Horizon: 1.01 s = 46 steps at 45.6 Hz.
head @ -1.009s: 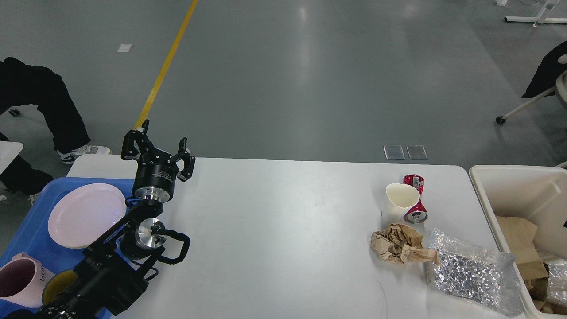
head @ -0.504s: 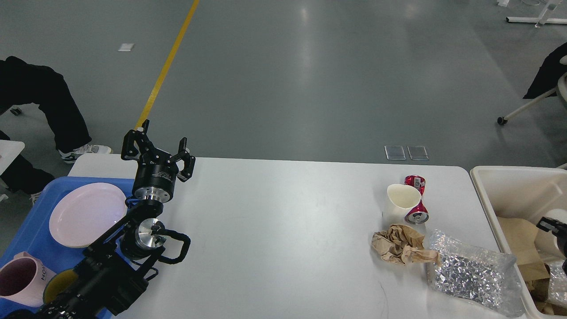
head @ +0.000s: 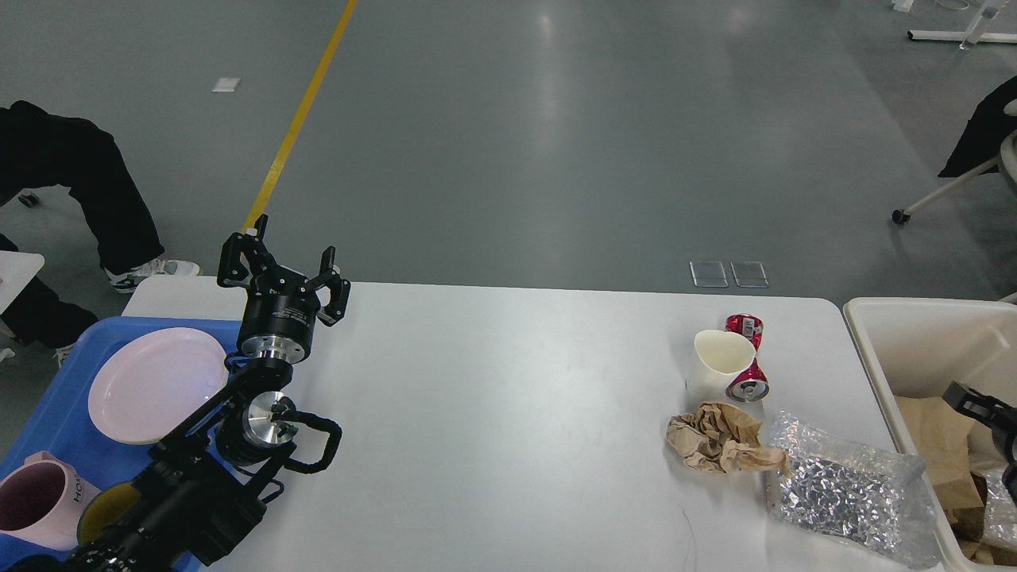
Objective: Tidy desktop
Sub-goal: 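Release the cup in the bin and raise the right gripper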
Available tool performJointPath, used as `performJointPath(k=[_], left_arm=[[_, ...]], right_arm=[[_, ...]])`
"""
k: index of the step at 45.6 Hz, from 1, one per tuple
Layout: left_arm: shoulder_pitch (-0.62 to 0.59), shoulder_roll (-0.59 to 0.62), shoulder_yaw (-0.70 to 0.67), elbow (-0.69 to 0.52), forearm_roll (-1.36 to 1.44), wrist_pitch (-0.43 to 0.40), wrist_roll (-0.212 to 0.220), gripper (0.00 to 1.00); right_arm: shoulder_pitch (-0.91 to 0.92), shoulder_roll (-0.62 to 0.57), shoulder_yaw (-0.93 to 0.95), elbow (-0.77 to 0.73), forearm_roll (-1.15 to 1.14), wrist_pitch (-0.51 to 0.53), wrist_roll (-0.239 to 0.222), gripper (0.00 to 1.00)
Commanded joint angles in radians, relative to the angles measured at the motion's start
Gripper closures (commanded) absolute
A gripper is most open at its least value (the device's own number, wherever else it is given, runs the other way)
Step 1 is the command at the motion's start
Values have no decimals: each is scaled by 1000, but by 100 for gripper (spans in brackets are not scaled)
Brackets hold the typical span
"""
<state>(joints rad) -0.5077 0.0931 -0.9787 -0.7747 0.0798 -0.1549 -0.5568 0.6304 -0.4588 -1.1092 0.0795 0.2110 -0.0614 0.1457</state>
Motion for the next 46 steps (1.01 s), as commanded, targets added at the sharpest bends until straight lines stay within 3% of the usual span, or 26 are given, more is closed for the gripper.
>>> performJointPath(k=[1, 24, 38, 46], left_arm=[[0, 0, 0, 0, 0, 0, 0, 4], [0, 0, 0, 0, 0, 0, 0, 4], [0, -1, 0, 0, 0, 0, 0, 4], [0, 0, 0, 0, 0, 0, 0, 4]], right_arm=[[0, 0, 2, 0, 1, -1, 2, 0], [77, 9, -1, 3, -4, 17, 5, 0], [236, 25, -3, 17, -5, 182, 9, 0], [477, -11, -1, 167, -22, 391, 9, 0]])
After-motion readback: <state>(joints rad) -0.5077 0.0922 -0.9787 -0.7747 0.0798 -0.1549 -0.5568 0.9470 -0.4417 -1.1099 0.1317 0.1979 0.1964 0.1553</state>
